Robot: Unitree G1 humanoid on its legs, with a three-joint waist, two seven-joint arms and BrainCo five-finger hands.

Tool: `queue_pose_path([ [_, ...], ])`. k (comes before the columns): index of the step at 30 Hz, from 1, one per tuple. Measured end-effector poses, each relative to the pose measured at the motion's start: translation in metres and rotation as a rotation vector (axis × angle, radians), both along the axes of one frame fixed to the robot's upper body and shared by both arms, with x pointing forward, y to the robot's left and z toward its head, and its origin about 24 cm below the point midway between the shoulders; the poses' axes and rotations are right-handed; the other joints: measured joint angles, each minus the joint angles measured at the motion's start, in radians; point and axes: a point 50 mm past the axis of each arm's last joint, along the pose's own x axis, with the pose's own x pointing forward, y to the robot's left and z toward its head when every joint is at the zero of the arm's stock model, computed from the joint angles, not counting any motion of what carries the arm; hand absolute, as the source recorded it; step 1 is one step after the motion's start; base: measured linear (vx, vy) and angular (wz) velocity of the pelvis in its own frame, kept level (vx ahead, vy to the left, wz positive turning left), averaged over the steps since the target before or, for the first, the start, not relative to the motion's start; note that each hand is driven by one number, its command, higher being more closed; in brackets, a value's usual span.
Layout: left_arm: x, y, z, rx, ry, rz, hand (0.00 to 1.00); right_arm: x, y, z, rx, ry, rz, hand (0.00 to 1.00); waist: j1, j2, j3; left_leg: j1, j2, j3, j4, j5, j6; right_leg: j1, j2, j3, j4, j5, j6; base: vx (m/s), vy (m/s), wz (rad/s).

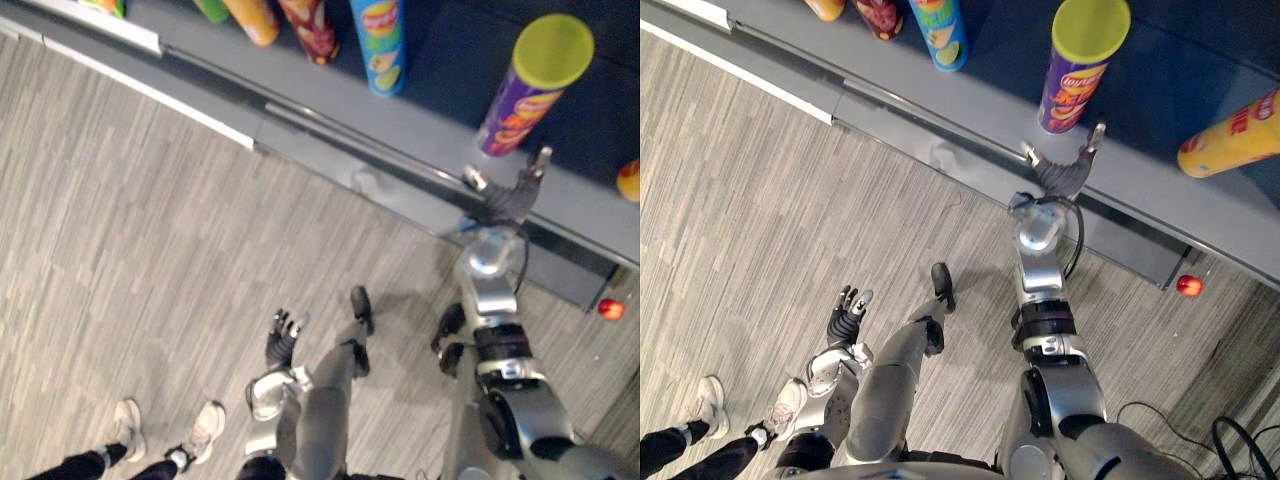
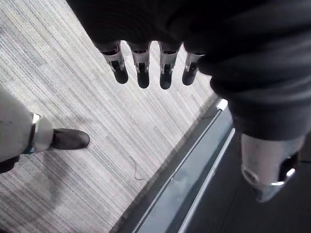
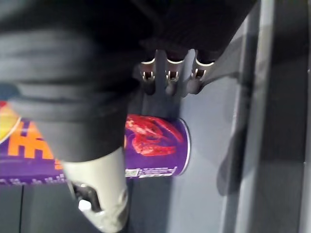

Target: Put the gum and the chips on the shelf.

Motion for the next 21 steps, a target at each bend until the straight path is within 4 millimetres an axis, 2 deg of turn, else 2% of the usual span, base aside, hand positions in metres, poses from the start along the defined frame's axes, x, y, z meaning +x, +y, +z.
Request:
queue_pose_path([
  [3, -0.01, 0.002, -0.015, 0.009, 0.083, 0.001, 0.0, -0.004, 0.006, -0.033, 0.003, 0.109, 0.051, 0.0, -0.016, -0.024, -0.013, 0.036, 0.019, 0.001, 0.035, -0.03, -0.001, 0.058, 0.017, -0.002, -0.021, 0.0, 0.0, 0.07, -0.035, -0.14],
  [5, -0.02, 0.005, -0.031, 0.032, 0.176, -0.009, 0.0, -0.014, 0.008, -0.068, -0.016, 0.224, 0.095, 0.0, -0.028, -0.05, -0.026, 0.079, 0.031, 0.002, 0.054, -0.054, -0.002, 0.117, 0.029, -0.003, -0.041, 0.0, 0.002, 0.09, -0.03, -0.12],
  [6, -0.023, 0.005, -0.035, 0.036, 0.197, -0.011, 0.0, -0.018, 0.006, -0.077, -0.019, 0.257, 0.1, 0.0, -0.029, -0.053, -0.027, 0.095, 0.035, 0.004, 0.06, -0.062, -0.002, 0.138, 0.034, -0.004, -0.049, 0.001, 0.003, 0.09, -0.018, -0.16],
  [8, -0.029, 0.011, -0.043, 0.072, 0.254, -0.022, 0.0, -0.039, 0.002, -0.119, -0.029, 0.403, 0.135, 0.0, -0.034, -0.064, -0.037, 0.171, 0.051, 0.01, 0.07, -0.088, -0.008, 0.229, 0.055, -0.001, -0.088, 0.004, 0.008, 0.07, -0.001, -0.19],
  [9, -0.032, 0.014, -0.045, 0.082, 0.27, -0.025, 0.0, -0.045, 0.002, -0.129, -0.03, 0.438, 0.151, 0.0, -0.037, -0.07, -0.043, 0.185, 0.053, 0.012, 0.071, -0.093, -0.009, 0.246, 0.059, -0.001, -0.097, 0.004, 0.01, 0.07, 0.002, -0.18],
  [11, -0.046, 0.024, -0.058, 0.135, 0.36, -0.061, 0.0, -0.071, 0.0, -0.168, -0.036, 0.588, 0.206, 0.0, -0.057, -0.093, -0.1, 0.215, 0.062, 0.013, 0.062, -0.102, -0.015, 0.289, 0.084, 0.006, -0.15, 0.013, 0.023, 0.08, 0.001, -0.17],
  [12, -0.05, 0.026, -0.061, 0.144, 0.384, -0.073, 0.0, -0.079, -0.002, -0.177, -0.038, 0.628, 0.218, 0.0, -0.064, -0.098, -0.119, 0.219, 0.063, 0.013, 0.056, -0.102, -0.015, 0.296, 0.088, 0.008, -0.166, 0.017, 0.03, 0.12, 0.024, -0.19],
  [13, -0.057, 0.03, -0.067, 0.168, 0.432, -0.096, 0.0, -0.097, -0.007, -0.201, -0.047, 0.735, 0.244, 0.0, -0.083, -0.108, -0.141, 0.254, 0.06, 0.016, 0.032, -0.102, -0.015, 0.336, 0.101, 0.015, -0.214, 0.034, 0.037, 0.1, 0.035, -0.16],
  [14, -0.061, 0.031, -0.07, 0.175, 0.454, -0.105, 0.0, -0.106, -0.009, -0.211, -0.041, 0.78, 0.252, 0.0, -0.086, -0.112, -0.15, 0.27, 0.06, 0.019, 0.02, -0.102, -0.015, 0.353, 0.106, 0.017, -0.234, 0.041, 0.038, 0.1, 0.044, -0.2],
  [16, -0.072, 0.035, -0.077, 0.184, 0.514, -0.122, 0.0, -0.139, -0.02, -0.24, -0.019, 0.928, 0.27, 0.0, -0.089, -0.122, -0.191, 0.318, 0.053, 0.035, -0.025, -0.099, -0.016, 0.401, 0.121, 0.033, -0.308, 0.072, 0.048, 0.09, 0.053, -0.22],
  [19, -0.089, 0.039, -0.085, 0.166, 0.574, -0.114, 0.0, -0.179, -0.03, -0.268, 0.004, 1.092, 0.313, 0.0, -0.113, -0.128, -0.23, 0.378, 0.034, 0.045, -0.082, -0.087, -0.013, 0.467, 0.128, 0.042, -0.401, 0.116, 0.055, 0.12, 0.08, -0.15],
  [21, -0.096, 0.041, -0.087, 0.164, 0.595, -0.114, 0.0, -0.197, -0.031, -0.278, 0.03, 1.157, 0.327, 0.0, -0.113, -0.132, -0.247, 0.414, 0.023, 0.059, -0.113, -0.081, -0.012, 0.497, 0.131, 0.056, -0.438, 0.131, 0.06, 0.07, 0.049, -0.2],
])
